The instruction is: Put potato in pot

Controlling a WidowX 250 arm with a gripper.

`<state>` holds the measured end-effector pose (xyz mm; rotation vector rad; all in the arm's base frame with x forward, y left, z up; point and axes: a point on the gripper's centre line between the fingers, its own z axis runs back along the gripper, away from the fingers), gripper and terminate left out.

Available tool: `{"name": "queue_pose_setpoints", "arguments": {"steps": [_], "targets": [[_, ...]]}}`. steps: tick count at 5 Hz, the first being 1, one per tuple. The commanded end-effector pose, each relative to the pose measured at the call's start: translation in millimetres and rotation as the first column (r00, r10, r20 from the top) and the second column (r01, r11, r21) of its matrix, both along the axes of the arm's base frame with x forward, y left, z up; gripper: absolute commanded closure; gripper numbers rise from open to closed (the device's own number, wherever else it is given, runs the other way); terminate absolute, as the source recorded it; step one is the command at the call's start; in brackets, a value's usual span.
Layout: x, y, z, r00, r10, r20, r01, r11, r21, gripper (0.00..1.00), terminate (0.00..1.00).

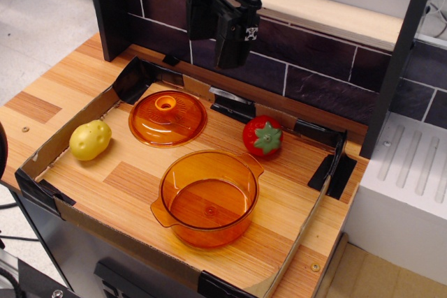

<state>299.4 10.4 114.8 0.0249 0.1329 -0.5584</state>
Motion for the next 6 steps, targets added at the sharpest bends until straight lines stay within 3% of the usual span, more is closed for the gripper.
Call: {"name": "queue_pose_setpoints", "arguments": {"steps": [1, 2, 4, 6], "targets": [[0, 0, 0, 1.0, 0.0, 0.0, 0.0, 1.0, 0.0, 0.0, 0.0], [-12, 13, -9, 0.991, -0.082, 0.103, 0.083, 0.997, -0.002, 0.0, 0.0], [-37, 61, -18, 0.934, -0.214, 0.286, 0.239, 0.969, -0.058, 0.0, 0.0], [-45, 95, -28, 0.935, -0.154, 0.32, 0.189, 0.978, -0.082, 0.0, 0.0]]}}
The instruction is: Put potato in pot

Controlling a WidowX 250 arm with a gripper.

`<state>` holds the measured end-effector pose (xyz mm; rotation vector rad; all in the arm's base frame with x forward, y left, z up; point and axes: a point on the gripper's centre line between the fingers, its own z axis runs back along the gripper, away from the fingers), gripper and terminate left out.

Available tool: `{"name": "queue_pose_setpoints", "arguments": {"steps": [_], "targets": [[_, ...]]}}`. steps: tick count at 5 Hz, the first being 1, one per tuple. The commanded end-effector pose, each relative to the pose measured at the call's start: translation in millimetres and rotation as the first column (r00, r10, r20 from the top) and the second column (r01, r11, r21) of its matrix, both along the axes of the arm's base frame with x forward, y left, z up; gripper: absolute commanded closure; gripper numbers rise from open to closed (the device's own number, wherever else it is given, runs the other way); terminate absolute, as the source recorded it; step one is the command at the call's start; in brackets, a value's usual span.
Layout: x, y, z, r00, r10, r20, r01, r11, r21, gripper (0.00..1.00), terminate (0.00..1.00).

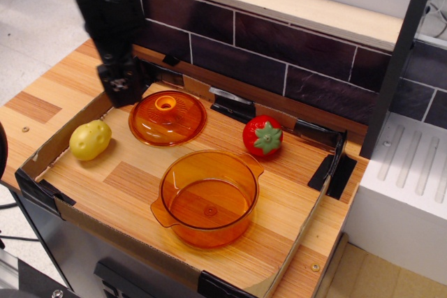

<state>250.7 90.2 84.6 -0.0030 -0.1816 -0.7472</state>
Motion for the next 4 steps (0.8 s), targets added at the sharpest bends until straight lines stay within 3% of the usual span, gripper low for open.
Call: {"name": "queue_pose_setpoints", "arguments": {"steps": [1, 3, 4], "targets": [[-3, 22, -8, 0.998, 0.069, 0.013, -0.069, 0.997, -0.017, 0.0, 0.0], [-24, 32, -28, 0.983, 0.184, -0.025, -0.185, 0.982, -0.027, 0.0, 0.0], [-24, 29, -41, 0.977, 0.208, -0.051, -0.206, 0.978, 0.041, 0.0, 0.0]]}}
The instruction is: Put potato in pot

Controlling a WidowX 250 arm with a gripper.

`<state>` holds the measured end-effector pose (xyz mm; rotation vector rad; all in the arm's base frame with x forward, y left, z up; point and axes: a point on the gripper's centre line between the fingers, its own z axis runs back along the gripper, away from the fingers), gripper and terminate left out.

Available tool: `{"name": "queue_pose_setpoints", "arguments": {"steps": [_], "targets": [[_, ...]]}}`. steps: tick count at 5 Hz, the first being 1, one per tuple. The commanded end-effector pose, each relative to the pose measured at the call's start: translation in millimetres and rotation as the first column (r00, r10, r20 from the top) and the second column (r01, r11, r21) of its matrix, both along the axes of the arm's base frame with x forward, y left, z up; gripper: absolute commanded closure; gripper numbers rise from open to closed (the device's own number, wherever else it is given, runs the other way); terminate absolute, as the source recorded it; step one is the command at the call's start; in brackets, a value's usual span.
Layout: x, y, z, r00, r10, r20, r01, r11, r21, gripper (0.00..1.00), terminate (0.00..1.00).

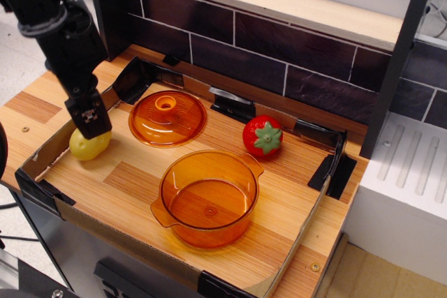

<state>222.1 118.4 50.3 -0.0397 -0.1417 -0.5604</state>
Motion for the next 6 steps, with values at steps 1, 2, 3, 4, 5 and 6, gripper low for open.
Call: {"name": "queue_pose_setpoints", "arguments": {"steps": [1, 2, 3, 4, 5, 6], "targets": [[5, 1, -20, 0.999, 0.052, -0.016, -0.051, 0.995, 0.081, 0.0, 0.0], [5, -2, -35, 0.998, 0.05, -0.029, -0.047, 0.994, 0.1, 0.0, 0.0], [0, -6, -48, 1.0, 0.026, -0.015, -0.024, 0.991, 0.132, 0.0, 0.0], [-3, -6, -55, 1.0, -0.002, -0.01, 0.003, 0.989, 0.145, 0.0, 0.0], [-4, -3, -48, 1.0, -0.003, 0.027, 0.0, 0.99, 0.139, 1.0, 0.0], [0, 0, -22, 0.999, 0.016, 0.045, -0.022, 0.993, 0.119, 1.0, 0.0]]}}
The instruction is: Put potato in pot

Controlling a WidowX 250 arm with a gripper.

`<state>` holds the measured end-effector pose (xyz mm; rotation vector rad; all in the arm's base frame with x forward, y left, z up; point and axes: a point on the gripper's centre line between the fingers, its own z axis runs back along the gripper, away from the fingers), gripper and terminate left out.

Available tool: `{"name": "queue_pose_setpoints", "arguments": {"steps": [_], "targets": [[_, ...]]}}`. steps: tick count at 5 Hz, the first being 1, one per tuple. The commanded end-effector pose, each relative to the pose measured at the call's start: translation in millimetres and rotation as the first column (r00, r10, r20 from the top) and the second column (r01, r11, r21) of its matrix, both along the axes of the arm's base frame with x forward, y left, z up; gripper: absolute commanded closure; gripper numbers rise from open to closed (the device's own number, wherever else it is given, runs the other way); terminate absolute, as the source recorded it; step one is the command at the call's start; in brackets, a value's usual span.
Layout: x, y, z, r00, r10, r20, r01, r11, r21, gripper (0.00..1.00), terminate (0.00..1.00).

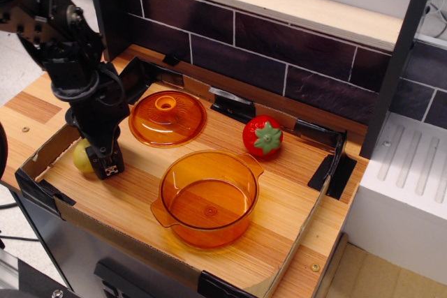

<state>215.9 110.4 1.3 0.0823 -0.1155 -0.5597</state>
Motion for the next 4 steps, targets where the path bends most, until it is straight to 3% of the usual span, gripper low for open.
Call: {"name": "queue_pose_setpoints", "arguments": {"steps": [1, 2, 4], "targets": [[14, -9, 57, 1.0, 0.009, 0.007, -0.009, 0.999, -0.053, 1.0, 0.0], [17, -30, 76, 1.0, 0.019, 0.023, -0.017, 0.998, -0.068, 1.0, 0.0], [8, -93, 75, 0.996, -0.073, -0.056, 0.069, 0.995, -0.066, 1.0, 0.0]]}}
